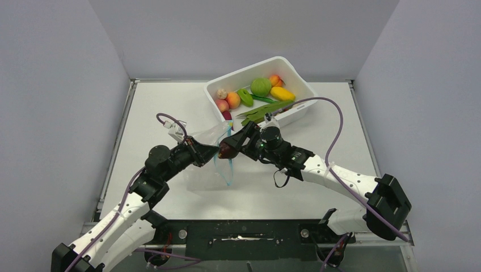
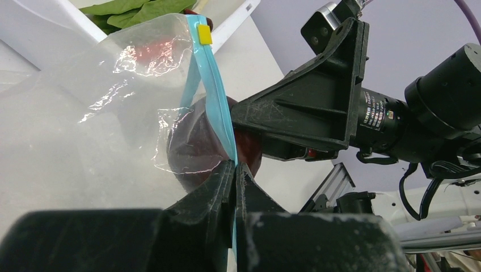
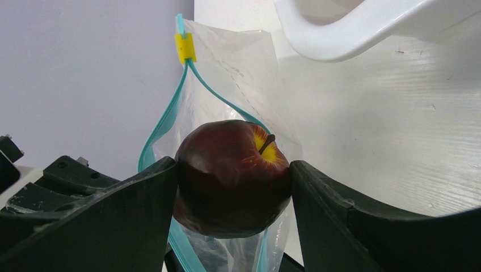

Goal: Place the food in the zip-top bag and seal the zipper
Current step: Place the fake fruit in the zipper food storage bag.

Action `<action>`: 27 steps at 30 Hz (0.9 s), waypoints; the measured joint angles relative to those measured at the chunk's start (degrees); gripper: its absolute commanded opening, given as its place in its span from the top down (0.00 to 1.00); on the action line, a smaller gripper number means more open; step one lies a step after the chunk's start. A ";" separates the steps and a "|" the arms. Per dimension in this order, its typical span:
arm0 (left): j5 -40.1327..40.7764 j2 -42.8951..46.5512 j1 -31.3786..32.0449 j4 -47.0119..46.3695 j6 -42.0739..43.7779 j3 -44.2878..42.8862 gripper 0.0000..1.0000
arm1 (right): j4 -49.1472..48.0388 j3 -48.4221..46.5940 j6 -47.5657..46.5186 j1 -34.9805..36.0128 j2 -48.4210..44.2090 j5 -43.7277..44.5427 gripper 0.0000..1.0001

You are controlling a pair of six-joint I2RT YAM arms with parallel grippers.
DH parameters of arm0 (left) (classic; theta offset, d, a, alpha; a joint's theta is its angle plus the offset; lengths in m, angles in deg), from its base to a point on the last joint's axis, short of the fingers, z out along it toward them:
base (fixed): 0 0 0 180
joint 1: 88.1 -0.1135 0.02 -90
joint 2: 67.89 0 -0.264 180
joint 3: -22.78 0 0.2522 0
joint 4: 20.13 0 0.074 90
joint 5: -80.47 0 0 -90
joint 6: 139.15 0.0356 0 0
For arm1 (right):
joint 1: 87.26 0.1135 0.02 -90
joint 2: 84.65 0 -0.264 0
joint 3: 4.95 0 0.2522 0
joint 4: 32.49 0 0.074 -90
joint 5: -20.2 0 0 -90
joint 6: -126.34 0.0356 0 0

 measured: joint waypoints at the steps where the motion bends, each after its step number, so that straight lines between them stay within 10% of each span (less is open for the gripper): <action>1: -0.02 -0.09 0.00 -0.13 -0.04 0.00 1.00 | 0.31 -0.17 0.22 0.17 0.09 0.20 0.37; 12: -0.07 0.15 0.00 -0.31 -0.94 0.42 1.00 | 2.34 -1.79 0.24 1.68 1.64 0.87 0.17; 27: 1.27 0.61 0.00 0.26 0.11 0.57 1.00 | 4.35 -1.84 -10.58 1.77 -2.32 -0.52 0.24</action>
